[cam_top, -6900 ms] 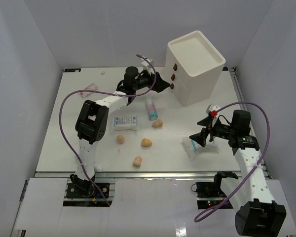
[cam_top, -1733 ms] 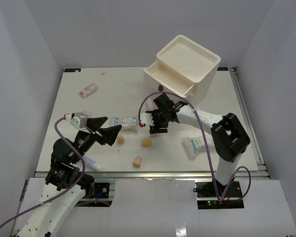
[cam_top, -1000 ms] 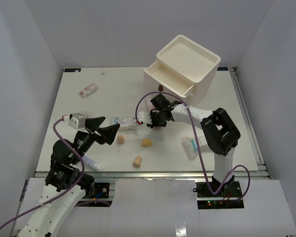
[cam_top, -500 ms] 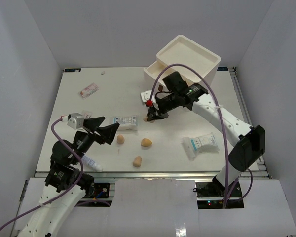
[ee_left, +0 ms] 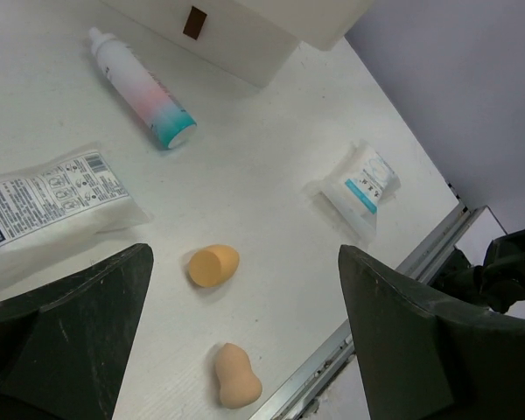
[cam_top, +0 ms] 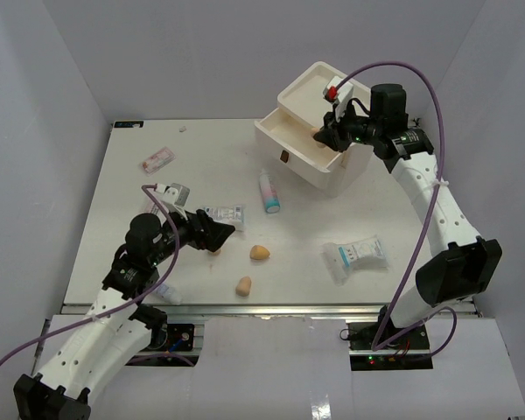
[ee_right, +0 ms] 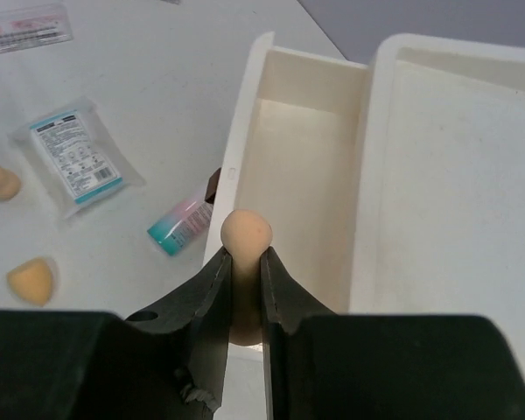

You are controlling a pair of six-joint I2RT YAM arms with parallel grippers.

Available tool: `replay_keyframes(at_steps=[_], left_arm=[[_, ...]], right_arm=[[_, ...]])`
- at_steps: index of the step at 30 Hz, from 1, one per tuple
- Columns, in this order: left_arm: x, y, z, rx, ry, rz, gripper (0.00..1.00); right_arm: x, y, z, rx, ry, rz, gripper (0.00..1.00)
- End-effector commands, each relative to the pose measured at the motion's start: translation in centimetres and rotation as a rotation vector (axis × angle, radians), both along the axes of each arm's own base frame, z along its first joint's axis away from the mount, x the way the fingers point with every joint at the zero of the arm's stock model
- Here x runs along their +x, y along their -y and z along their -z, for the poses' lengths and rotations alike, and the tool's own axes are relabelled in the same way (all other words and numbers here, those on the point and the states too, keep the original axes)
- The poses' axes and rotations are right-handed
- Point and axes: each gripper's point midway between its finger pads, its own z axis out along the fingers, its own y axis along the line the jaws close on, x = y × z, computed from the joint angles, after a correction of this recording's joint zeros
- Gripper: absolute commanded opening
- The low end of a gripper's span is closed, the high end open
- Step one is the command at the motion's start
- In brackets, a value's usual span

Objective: Organize the makeup

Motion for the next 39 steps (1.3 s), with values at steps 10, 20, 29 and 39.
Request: replay_keyframes(at_steps=[10, 20, 29, 39], left_arm=[[-0.6, 0.9, 1.3, -0.056, -0.196, 0.011, 0.98], [-1.1, 0.4, 5.7, 0.000, -0.407, -0.078, 0.98], [-1.6, 1.2, 10.1, 0.095, -0.573, -0.093, 0.95], [-4.2, 5.3, 15.0, 0.333, -0.641, -0.030, 0.89]], right_arm=[[3.5, 1.5, 3.3, -0.036, -0.027, 0.198, 0.50], [1.0, 0.7, 1.0, 0.028, -0.014, 0.127, 0.66], [-10.9, -1.1, 1.7, 0.130, -0.049, -0.235, 0.67], [-18.1, 0.5, 7.9, 0.177, -0.086, -0.351, 0.72]])
